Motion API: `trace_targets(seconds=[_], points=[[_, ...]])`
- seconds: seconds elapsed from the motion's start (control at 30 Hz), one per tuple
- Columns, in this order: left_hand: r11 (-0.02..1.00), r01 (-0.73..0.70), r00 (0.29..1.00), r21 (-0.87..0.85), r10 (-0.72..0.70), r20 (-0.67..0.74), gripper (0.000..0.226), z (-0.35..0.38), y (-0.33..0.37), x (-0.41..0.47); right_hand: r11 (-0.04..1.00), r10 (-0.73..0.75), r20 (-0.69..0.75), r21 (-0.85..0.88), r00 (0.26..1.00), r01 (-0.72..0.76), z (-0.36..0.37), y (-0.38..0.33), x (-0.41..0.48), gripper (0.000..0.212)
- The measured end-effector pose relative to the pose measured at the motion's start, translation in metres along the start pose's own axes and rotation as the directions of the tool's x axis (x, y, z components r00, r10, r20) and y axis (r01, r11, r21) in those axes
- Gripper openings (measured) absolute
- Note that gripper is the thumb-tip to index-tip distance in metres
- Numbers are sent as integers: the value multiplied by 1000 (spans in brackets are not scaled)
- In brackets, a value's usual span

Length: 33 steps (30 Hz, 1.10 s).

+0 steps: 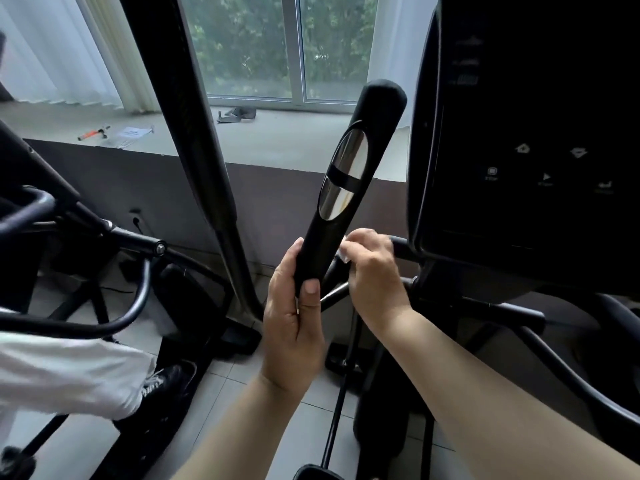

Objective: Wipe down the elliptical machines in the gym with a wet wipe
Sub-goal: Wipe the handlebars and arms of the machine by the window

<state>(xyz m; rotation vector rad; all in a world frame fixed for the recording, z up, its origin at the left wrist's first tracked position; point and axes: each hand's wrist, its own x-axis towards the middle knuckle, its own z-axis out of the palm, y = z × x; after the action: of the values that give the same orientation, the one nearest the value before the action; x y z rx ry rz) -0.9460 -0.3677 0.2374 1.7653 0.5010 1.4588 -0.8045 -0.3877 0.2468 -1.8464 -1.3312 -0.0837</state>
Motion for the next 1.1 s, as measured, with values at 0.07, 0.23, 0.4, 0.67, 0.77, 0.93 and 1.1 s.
trace_targets(seconds=[0.07,0.23,0.4,0.67,0.77,0.93,1.1], points=[[1000,-12,1000,-6,13,7,50,0,-4,0,995,-100,69,6,993,100,0,-2,-4,38],[1000,-7,1000,2,7,-12,54,2,-2,-1,991,-58,133,-109,989,72,-13,16,5,30],[999,-9,1000,48,9,-11,54,1,1,-1,908,409,67,68,910,-413,-14,36,19,27],[999,-18,999,41,19,-31,56,3,-2,-2,996,9,190,-84,982,7,-12,18,6,42],[999,-21,999,47,22,-34,55,4,-3,-3,993,1,179,-117,984,20,-24,19,10,22],[999,-20,1000,48,21,-22,50,2,-4,-2,955,271,108,-152,956,-254,-23,36,15,37],[999,-13,999,32,14,-29,52,5,-5,-3,968,249,8,28,968,-250,-14,21,8,29]])
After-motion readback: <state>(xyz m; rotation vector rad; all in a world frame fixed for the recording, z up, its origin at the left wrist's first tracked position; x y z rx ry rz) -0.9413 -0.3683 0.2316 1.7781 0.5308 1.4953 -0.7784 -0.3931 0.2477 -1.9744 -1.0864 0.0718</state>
